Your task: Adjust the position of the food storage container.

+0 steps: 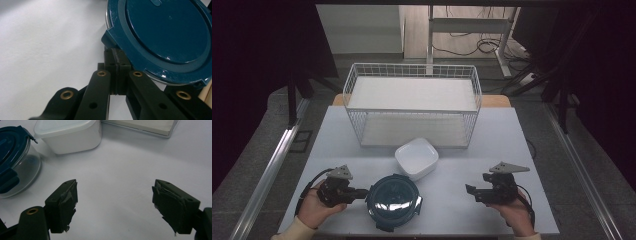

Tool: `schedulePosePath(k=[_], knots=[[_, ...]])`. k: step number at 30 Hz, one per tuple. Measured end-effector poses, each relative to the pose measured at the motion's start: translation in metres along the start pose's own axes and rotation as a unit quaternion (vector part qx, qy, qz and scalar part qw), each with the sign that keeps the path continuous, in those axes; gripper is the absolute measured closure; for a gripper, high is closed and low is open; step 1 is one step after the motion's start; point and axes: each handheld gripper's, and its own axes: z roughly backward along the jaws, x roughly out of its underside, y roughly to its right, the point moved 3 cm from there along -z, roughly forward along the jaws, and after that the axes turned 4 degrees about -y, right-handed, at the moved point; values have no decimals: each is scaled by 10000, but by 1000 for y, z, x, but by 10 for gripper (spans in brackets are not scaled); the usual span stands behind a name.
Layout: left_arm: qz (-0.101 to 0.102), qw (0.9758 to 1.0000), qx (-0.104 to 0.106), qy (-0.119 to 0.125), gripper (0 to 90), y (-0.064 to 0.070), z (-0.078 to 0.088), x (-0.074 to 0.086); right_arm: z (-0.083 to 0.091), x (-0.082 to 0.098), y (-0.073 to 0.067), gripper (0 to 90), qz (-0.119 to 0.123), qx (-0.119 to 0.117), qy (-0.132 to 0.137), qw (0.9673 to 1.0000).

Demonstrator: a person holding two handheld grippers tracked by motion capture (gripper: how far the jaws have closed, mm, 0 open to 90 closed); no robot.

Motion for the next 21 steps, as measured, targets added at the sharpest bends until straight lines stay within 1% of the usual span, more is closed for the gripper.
schedulePosePath(k=[2, 4, 6, 10, 14, 16, 17, 18, 19, 20, 21], knots=[[23, 10000, 11, 27, 900, 2, -1, 0, 0, 0, 0, 203, -3, -1, 0, 10000], [-12, 10000, 33, 13, 900, 3, -1, -1, 0, 0, 0, 203, -3, -3, 0, 10000], [-3, 10000, 62, 41, 900, 5, -2, -1, 0, 0, 0, 203, -1, -4, -1, 10000], [-10, 9999, 118, 60, 900, 4, -3, -1, 0, 0, 0, 203, -3, -3, -2, 10000], [-49, 9999, 87, 57, 900, 3, -3, -1, 1, 0, 1, 204, 3, 3, 3, 10000], [44, 9999, -55, 140, 900, 0, -1, -1, 2, 0, 1, 203, -8, 14, 31, 10000], [44, 9999, -55, 140, 900, 0, -1, -1, 2, 0, 1, 203, -8, 14, 31, 10000], [131, 9996, -123, 218, 900, -2, 1, -1, 3, 0, 1, 203, -12, 9, 38, 10000], [264, 9990, -184, 314, 839, -3, 3, -1, 4, -1, 0, 203, -23, -4, 66, 10000], [537, 9968, -314, 503, 802, -5, 7, 0, 4, -1, 0, 203, -39, -36, 80, 10000], [649, 9955, -359, 587, 772, -6, 9, 1, 4, -1, -1, 203, -52, -69, 90, 9999]])
